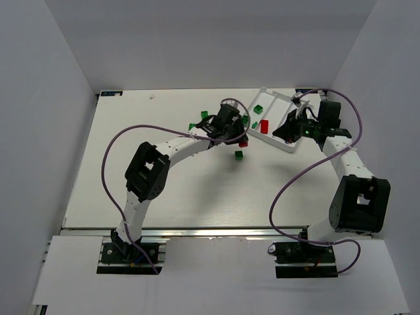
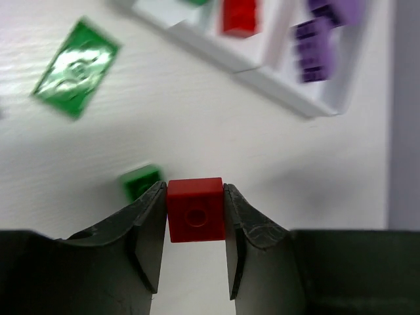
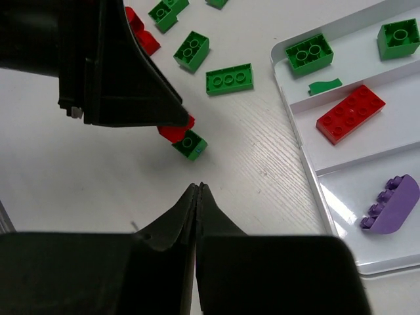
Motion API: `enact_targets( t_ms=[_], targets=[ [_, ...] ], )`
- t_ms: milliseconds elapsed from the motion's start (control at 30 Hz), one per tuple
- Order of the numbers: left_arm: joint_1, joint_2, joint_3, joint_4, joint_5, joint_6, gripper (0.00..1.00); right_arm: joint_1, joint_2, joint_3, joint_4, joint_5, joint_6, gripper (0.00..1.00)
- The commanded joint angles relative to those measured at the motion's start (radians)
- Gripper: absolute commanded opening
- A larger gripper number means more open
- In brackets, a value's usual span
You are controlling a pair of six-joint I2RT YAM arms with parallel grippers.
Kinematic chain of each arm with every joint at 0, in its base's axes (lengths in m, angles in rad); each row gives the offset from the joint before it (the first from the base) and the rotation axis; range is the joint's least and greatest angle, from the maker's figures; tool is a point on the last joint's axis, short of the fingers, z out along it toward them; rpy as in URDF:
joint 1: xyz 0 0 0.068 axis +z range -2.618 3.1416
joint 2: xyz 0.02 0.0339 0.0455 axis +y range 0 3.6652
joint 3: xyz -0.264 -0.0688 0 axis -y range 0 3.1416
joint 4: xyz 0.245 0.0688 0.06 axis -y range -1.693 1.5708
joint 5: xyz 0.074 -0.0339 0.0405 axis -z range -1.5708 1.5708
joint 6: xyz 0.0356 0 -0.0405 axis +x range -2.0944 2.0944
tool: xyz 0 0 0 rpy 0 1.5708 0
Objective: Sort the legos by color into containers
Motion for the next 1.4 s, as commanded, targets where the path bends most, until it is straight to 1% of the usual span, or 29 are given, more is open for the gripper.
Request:
enact_targets(
  t_ms=[0,33,133,167,200,267,300,400,500,667,833,867,1000,1033,1100,1133,1233,1300,1367],
  targets=[
    [0.001,0.023,0.106,0.172,0.138,-0.004,0.07,-0.012,-0.044,0.027,0.033,-0.020,0.012,0.00],
    [0.004,0.049,0.175,0.183,0.148,-0.006,0.07,-0.014,-0.046,0.030,0.031,-0.014,0.015,0.00],
    [0.006,0.161,0.288,0.217,0.181,-0.017,0.07,-0.023,-0.050,0.042,0.030,-0.011,0.014,0.00],
    [0.006,0.190,0.363,0.230,0.189,-0.020,0.07,-0.028,-0.050,0.045,0.031,-0.011,0.014,0.00],
    [0.006,0.242,0.393,0.267,0.194,-0.032,0.06,-0.031,-0.052,0.047,0.031,-0.014,0.017,0.00],
    [0.006,0.284,0.450,0.319,0.203,-0.053,0.06,-0.037,-0.053,0.047,0.034,-0.013,0.024,0.00],
    [0.007,0.311,0.454,0.395,0.198,-0.063,0.06,-0.041,-0.052,0.047,0.034,-0.017,0.031,0.00],
    [0.004,0.347,0.458,0.521,0.186,-0.109,0.06,-0.049,-0.055,0.044,0.036,-0.022,0.037,0.00],
    [0.003,0.398,0.486,0.601,0.162,-0.133,0.06,-0.058,-0.056,0.039,0.036,-0.028,0.041,0.00],
    [-0.006,0.502,0.595,0.615,0.108,-0.136,0.07,-0.078,-0.059,0.034,0.034,-0.037,0.046,0.00],
    [-0.014,0.519,0.599,0.603,0.051,-0.118,0.12,-0.091,-0.061,0.021,0.031,-0.048,0.051,0.00],
    [-0.014,0.522,0.599,0.600,0.021,-0.118,0.13,-0.092,-0.061,0.019,0.030,-0.048,0.051,0.00],
    [-0.014,0.542,0.602,0.582,0.010,-0.133,0.19,-0.095,-0.061,0.015,0.030,-0.053,0.052,0.00],
    [-0.014,0.546,0.609,0.576,0.011,-0.150,0.22,-0.095,-0.059,0.015,0.028,-0.053,0.052,0.00],
    [-0.016,0.559,0.638,0.554,0.026,-0.161,0.26,-0.095,-0.056,0.016,0.027,-0.053,0.049,0.00],
    [-0.019,0.568,0.645,0.547,0.028,-0.162,0.30,-0.094,-0.056,0.018,0.024,-0.053,0.048,0.00],
    [-0.020,0.566,0.640,0.526,0.023,-0.162,0.38,-0.095,-0.053,0.019,0.019,-0.053,0.046,0.00],
    [-0.020,0.568,0.637,0.516,0.023,-0.164,0.40,-0.095,-0.055,0.024,0.017,-0.053,0.046,0.00],
    [-0.020,0.568,0.637,0.510,0.017,-0.164,0.44,-0.095,-0.055,0.027,0.014,-0.053,0.046,0.00]
  ],
)
